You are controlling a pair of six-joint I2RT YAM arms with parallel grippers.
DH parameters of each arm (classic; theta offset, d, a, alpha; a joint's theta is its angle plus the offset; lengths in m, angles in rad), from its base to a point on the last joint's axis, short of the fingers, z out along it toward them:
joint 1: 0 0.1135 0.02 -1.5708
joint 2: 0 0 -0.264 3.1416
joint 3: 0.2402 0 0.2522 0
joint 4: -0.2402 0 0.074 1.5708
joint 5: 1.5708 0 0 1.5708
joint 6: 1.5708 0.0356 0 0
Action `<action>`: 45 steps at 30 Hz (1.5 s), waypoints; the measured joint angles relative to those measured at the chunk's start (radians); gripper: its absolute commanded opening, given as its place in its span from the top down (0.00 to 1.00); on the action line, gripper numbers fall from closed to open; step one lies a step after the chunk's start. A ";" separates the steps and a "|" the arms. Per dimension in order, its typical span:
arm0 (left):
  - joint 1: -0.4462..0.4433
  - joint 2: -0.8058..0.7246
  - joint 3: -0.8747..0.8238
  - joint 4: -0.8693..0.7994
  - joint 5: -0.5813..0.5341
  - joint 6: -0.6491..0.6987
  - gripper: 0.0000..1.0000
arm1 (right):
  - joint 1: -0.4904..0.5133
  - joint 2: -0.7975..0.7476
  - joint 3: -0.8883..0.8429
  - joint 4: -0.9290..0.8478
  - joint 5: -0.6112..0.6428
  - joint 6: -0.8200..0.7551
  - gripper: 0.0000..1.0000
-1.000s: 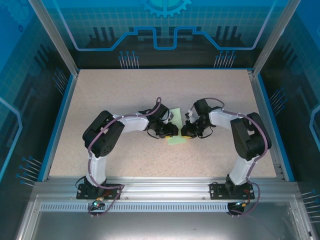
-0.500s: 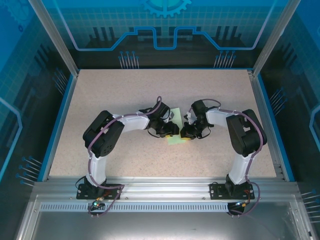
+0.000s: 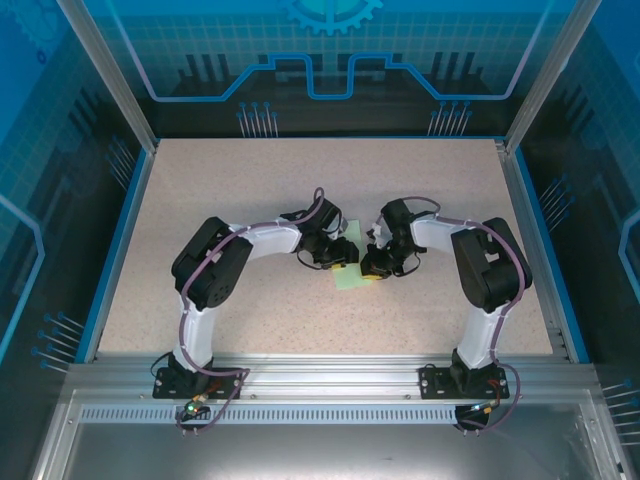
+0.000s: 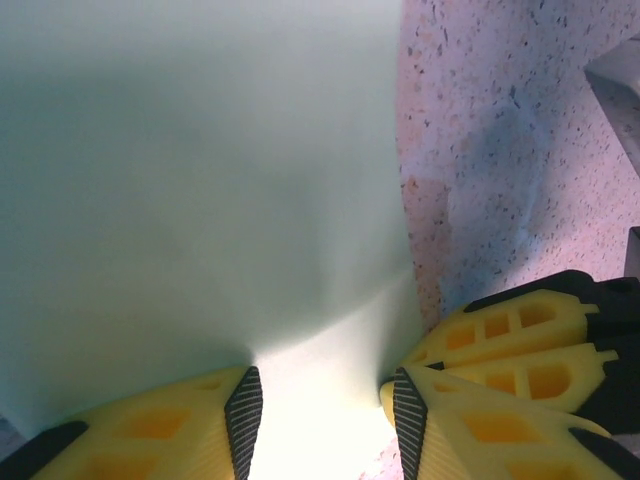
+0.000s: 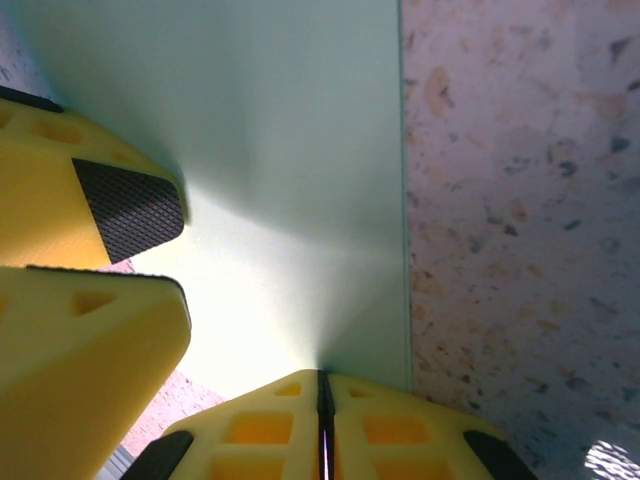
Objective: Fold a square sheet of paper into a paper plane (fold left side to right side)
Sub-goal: First fold the square sheet of paper in half at the center of the table.
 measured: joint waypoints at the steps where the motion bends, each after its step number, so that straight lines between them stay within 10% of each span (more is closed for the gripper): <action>1: 0.001 0.000 0.000 0.000 0.001 0.000 0.55 | 0.002 0.002 0.003 -0.003 0.001 -0.001 0.90; 45: 0.163 0.216 0.355 -0.108 0.043 0.000 0.46 | 0.013 0.024 0.039 -0.003 0.024 -0.023 0.91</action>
